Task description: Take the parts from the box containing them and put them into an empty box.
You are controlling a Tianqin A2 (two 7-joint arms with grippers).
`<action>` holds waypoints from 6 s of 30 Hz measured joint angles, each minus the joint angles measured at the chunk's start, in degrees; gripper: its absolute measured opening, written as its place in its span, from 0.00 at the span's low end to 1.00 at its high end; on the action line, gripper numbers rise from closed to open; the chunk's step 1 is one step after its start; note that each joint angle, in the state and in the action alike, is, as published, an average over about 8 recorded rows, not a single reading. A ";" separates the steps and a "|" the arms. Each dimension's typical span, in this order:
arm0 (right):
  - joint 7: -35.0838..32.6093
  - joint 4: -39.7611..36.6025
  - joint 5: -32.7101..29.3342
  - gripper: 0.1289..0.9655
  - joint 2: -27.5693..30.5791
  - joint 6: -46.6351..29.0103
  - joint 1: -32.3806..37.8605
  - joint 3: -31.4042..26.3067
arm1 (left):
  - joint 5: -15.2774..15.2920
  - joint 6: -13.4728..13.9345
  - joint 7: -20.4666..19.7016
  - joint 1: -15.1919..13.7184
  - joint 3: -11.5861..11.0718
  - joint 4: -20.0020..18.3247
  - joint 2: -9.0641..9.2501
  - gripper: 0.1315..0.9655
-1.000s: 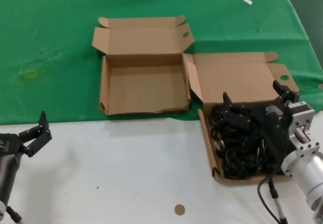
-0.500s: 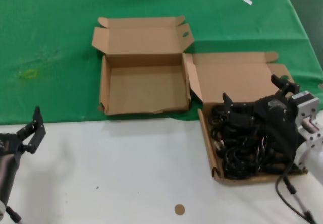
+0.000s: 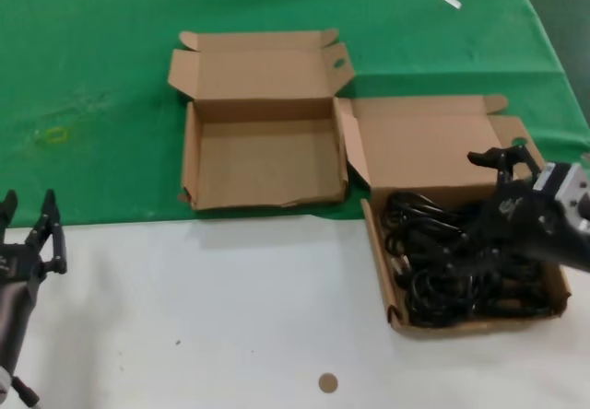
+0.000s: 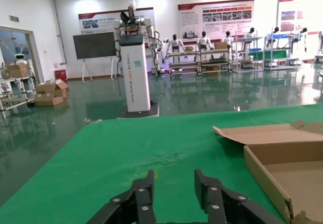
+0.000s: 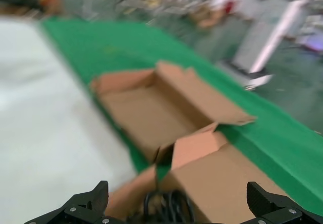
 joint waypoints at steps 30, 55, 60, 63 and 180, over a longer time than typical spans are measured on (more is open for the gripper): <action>-17.26 -22.97 -31.37 0.98 -11.09 -52.78 19.89 6.67 | 0.00 0.00 0.00 0.00 0.00 0.00 0.00 0.02; -18.37 -28.04 -38.54 0.59 -17.28 -57.43 20.31 12.57 | 0.01 0.00 -0.02 0.00 0.00 0.00 0.00 0.01; -17.99 -28.36 -39.22 0.43 -17.70 -58.28 20.46 13.11 | 0.01 0.00 -0.02 0.00 0.00 0.00 0.00 0.01; -17.78 -28.41 -39.44 0.37 -17.78 -58.93 20.59 13.40 | 0.01 0.00 -0.02 0.00 0.00 0.00 0.00 0.01; -21.37 -53.84 -39.62 0.82 -53.81 -33.62 33.31 16.11 | 0.01 0.00 -0.02 0.00 0.00 0.00 0.00 0.17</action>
